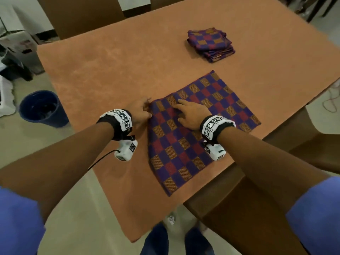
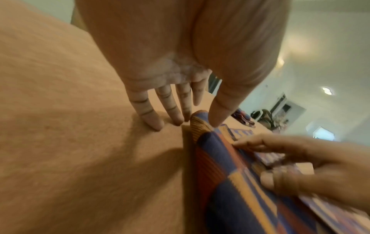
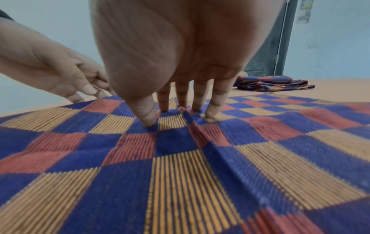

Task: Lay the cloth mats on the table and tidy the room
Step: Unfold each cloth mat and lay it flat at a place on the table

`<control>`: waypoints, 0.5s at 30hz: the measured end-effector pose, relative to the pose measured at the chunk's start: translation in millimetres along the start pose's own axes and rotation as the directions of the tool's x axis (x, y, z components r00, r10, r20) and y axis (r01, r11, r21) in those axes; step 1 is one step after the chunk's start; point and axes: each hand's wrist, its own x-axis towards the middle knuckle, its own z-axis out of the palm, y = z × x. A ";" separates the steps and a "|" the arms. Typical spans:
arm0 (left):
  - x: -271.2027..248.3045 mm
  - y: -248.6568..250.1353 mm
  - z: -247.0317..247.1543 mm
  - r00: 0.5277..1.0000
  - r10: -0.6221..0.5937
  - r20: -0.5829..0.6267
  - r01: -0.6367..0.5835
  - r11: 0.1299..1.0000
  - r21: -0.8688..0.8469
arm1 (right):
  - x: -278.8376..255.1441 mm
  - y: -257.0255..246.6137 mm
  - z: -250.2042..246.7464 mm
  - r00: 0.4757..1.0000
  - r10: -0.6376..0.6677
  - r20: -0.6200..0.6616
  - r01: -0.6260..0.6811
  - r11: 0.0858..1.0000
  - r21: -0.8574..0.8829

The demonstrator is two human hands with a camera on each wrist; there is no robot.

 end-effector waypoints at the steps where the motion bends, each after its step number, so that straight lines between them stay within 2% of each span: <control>1: 5.0 0.8 -2.1 0.999 -0.033 0.009 0.034 0.997 -0.068 | -0.9 -0.4 0.0 1.000 -0.001 0.008 0.002 1.000 -0.001; 4: 15.0 -0.1 -11.7 0.998 -0.051 0.022 0.054 0.986 -0.160 | -4.3 -0.7 -2.3 0.999 -0.006 0.037 0.006 1.000 -0.001; 7: 12.9 2.5 -23.0 0.999 -0.031 0.011 0.033 0.985 -0.169 | -6.5 -1.9 -3.6 0.998 -0.007 0.069 0.006 1.000 0.014; 9: 7.7 3.3 -30.8 1.000 -0.009 -0.001 0.009 1.000 -0.020 | -5.5 -2.3 -4.1 0.996 -0.005 0.090 0.002 1.000 0.030; 11: 2.5 -3.1 -39.8 0.998 0.002 0.056 -0.016 0.971 0.238 | -4.9 -4.3 -4.7 0.993 0.002 0.118 -0.008 0.999 0.049; 12: -1.6 -7.8 -44.1 0.995 -0.010 0.095 -0.020 0.949 0.314 | -4.9 -6.2 -5.2 0.991 0.005 0.130 -0.012 0.998 0.059; 15: -14.7 -22.4 -54.2 0.989 -0.040 0.139 -0.009 0.943 0.334 | -4.2 -9.4 -6.4 0.988 0.017 0.155 -0.032 0.995 0.091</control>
